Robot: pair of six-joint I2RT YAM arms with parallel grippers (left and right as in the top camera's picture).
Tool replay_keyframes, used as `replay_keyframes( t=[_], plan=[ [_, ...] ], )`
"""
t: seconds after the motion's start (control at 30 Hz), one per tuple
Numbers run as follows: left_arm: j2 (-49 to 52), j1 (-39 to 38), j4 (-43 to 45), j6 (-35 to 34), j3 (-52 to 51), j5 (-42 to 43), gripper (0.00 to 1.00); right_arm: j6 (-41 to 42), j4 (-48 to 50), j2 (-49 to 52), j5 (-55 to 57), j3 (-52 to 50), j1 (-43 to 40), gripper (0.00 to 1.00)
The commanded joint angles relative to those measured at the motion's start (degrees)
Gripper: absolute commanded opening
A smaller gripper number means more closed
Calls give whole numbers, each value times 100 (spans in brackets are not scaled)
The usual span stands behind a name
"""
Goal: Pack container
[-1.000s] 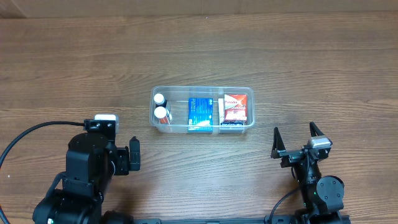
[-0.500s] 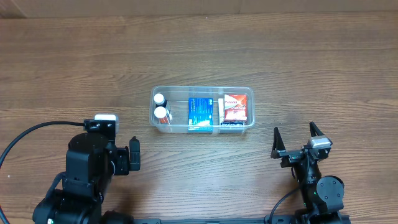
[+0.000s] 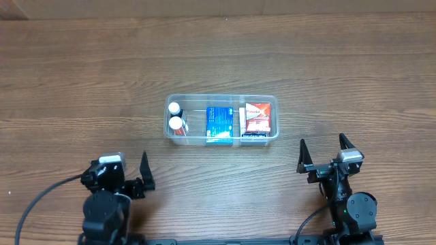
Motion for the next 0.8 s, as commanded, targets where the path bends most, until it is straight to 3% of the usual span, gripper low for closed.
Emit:
replay_keyframes(
  t=[0.0, 0.2, 0.77],
  plan=[
    [-608, 160, 1102, -20, -957, 7, 100, -22, 48, -57, -52, -61, 0, 100],
    [-863, 393, 3134, -17, -2081, 26, 100, -22, 48, -57, -52, -61, 0, 100],
    [-861, 422, 2857, -20, -2127, 269, 100, -20, 50, -57, -52, -61, 0, 100]
  ],
)
